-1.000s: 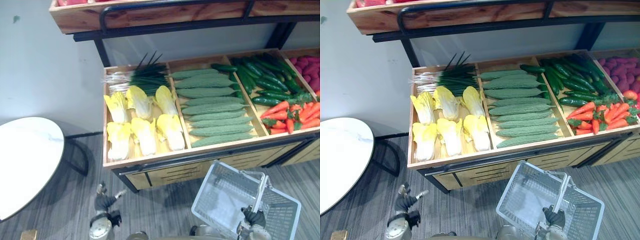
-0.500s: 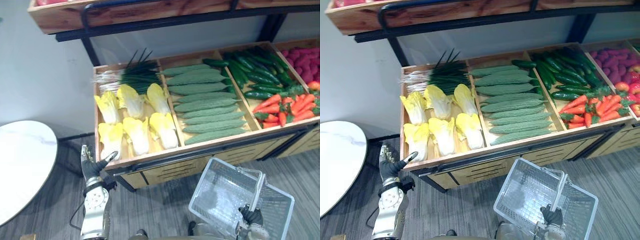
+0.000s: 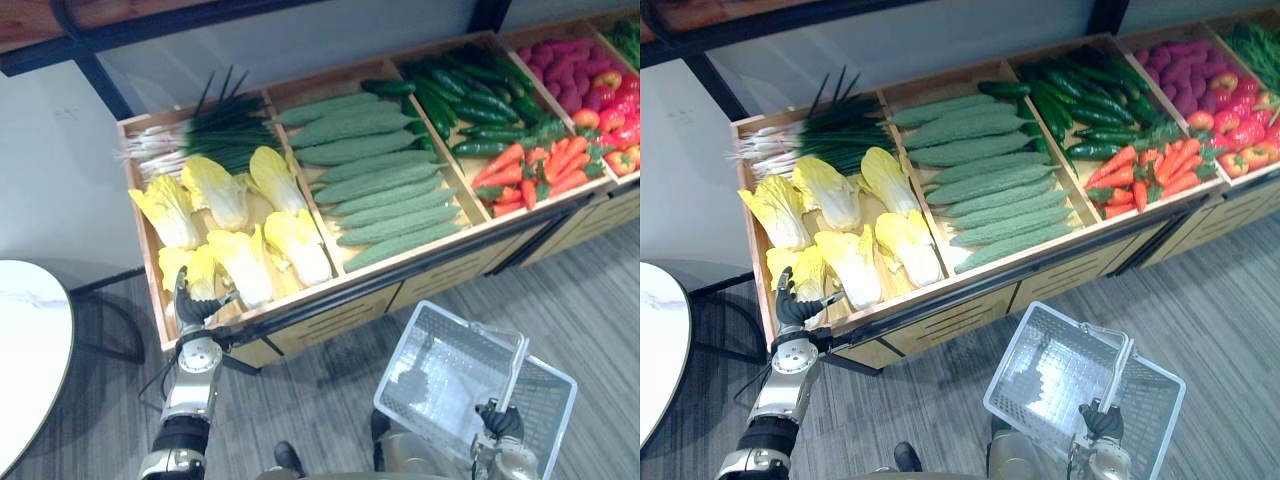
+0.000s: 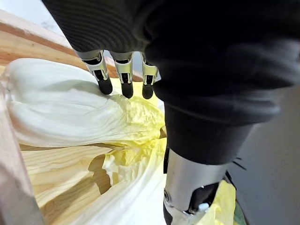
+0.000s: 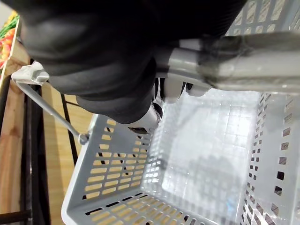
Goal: Pick vegetable in the basket
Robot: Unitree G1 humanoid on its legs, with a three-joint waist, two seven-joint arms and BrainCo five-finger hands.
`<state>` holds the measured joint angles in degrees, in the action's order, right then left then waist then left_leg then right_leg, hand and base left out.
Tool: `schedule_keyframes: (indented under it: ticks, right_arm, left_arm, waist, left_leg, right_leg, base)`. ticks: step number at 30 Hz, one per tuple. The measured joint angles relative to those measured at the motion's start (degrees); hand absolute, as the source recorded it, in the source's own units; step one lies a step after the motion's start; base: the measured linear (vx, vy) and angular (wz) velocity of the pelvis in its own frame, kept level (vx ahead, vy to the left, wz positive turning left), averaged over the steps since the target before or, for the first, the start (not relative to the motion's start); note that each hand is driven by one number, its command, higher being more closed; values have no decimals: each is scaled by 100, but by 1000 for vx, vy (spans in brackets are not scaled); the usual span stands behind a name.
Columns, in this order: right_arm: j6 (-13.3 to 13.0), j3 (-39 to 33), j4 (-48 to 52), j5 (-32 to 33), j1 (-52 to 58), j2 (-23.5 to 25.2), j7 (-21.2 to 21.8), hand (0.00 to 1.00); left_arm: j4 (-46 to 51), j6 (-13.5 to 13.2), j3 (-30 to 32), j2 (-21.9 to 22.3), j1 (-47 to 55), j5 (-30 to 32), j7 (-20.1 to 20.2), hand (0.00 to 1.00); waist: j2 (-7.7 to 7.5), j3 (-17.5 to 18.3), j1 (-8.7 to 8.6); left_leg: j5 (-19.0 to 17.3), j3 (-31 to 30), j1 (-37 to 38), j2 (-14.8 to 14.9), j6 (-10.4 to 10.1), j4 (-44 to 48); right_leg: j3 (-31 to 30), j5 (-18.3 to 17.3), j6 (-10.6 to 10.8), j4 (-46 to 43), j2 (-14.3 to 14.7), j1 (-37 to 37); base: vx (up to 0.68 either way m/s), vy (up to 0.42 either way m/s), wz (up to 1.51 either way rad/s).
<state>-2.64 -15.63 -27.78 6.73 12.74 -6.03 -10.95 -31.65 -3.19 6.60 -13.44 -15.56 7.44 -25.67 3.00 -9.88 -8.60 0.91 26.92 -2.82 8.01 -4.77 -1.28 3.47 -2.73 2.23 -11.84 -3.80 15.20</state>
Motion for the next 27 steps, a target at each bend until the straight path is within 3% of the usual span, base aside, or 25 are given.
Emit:
schedule_keyframes:
  ticks: [7,10,13,14,18,27]
  right_arm:
    - [-91,119,239,178,-3,-70,8,100]
    - [-111,272,492,190,-41,-81,92,100]
    - [-141,390,696,229,-136,-75,130,100]
    - [-157,426,826,231,-151,-65,134,100]
    - [-230,482,926,231,-156,-55,243,100]
    - [-256,540,1064,212,-141,1,355,100]
  left_arm:
    - [-1022,47,-259,-498,-1017,349,-42,0]
    - [-1253,72,-423,-620,-1487,452,185,0]
    - [-1402,168,-764,-710,-1910,626,507,0]
    - [-1409,181,-842,-707,-2057,756,511,100]
    - [-1384,218,-880,-884,-2268,1019,587,100]
    - [-1200,277,-1155,-861,-2548,767,870,100]
  waist:
    - [-78,-244,-20]
    - [-124,-384,-18]
    - [-283,-614,-64]
    - [-348,-731,-112]
    - [-319,-799,-125]
    - [-314,-813,-164]
  left_leg:
    - [-2,33,-199,-8,-3,21]
    - [-1,89,-260,-6,-2,32]
    - [-3,137,-251,0,-2,32]
    - [-3,136,-256,-2,-2,30]
    - [-2,140,-257,-12,-1,40]
    - [-14,138,-231,-100,15,86]
  right_leg:
    - [-73,98,14,-17,-6,232]
    - [-128,156,21,-19,-6,303]
    - [-176,178,36,-14,-36,313]
    - [-176,182,40,-14,-46,314]
    - [-170,182,45,-23,-71,311]
    - [-204,182,45,-35,-126,279]
  base:
    - [-16,5,-5]
    - [6,11,-9]
    - [3,10,-7]
    - [0,0,0]
    - [65,9,2]
    - [32,18,0]
